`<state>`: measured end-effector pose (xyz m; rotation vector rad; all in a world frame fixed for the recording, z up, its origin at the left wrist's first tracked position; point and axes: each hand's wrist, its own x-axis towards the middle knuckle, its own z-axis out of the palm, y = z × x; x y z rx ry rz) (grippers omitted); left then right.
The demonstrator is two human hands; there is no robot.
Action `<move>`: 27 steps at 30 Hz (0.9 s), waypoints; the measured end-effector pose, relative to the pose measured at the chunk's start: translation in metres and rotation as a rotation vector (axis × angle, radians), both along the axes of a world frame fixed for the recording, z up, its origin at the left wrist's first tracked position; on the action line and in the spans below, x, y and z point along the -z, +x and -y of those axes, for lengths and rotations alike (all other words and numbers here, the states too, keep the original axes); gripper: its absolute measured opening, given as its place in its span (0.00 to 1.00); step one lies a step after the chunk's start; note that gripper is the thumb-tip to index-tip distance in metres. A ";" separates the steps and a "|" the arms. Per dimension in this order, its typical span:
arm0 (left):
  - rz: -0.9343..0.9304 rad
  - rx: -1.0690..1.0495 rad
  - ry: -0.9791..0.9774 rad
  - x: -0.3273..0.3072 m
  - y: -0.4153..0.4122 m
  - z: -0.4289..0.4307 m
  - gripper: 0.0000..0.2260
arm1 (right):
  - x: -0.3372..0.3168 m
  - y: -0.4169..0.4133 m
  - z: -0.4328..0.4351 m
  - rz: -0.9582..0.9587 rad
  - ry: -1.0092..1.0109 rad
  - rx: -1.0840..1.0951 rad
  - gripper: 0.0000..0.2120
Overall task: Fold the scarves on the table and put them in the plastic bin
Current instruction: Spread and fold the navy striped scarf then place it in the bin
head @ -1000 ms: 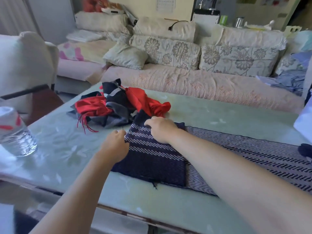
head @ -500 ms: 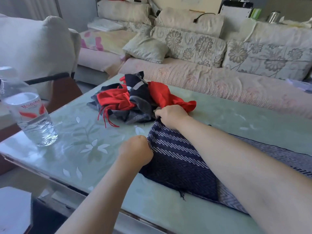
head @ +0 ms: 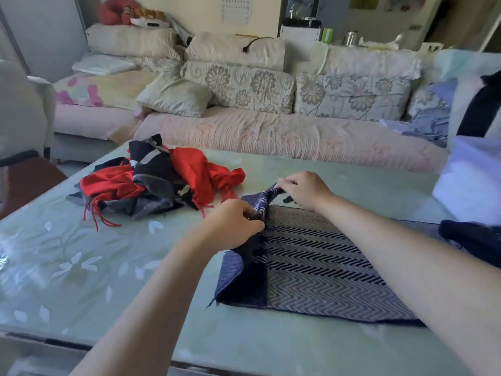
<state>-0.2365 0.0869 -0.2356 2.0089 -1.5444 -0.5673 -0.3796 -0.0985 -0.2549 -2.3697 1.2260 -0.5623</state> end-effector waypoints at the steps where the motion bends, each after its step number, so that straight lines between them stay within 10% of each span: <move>1: -0.011 0.032 -0.004 -0.002 -0.016 0.007 0.06 | 0.000 -0.018 0.003 0.036 0.036 0.040 0.29; 5: -0.043 0.137 -0.002 0.001 -0.072 0.029 0.05 | 0.001 -0.077 0.011 0.094 0.067 0.150 0.11; 13: -0.123 0.272 0.022 0.036 -0.174 0.061 0.05 | 0.023 -0.162 0.023 0.248 0.112 0.415 0.08; 23: -0.488 0.335 0.374 0.060 -0.214 0.067 0.10 | 0.056 -0.186 0.041 -0.129 0.183 0.375 0.16; 27: -0.223 0.311 0.041 0.055 -0.193 0.074 0.07 | 0.054 -0.189 0.029 -0.342 -0.012 0.277 0.19</move>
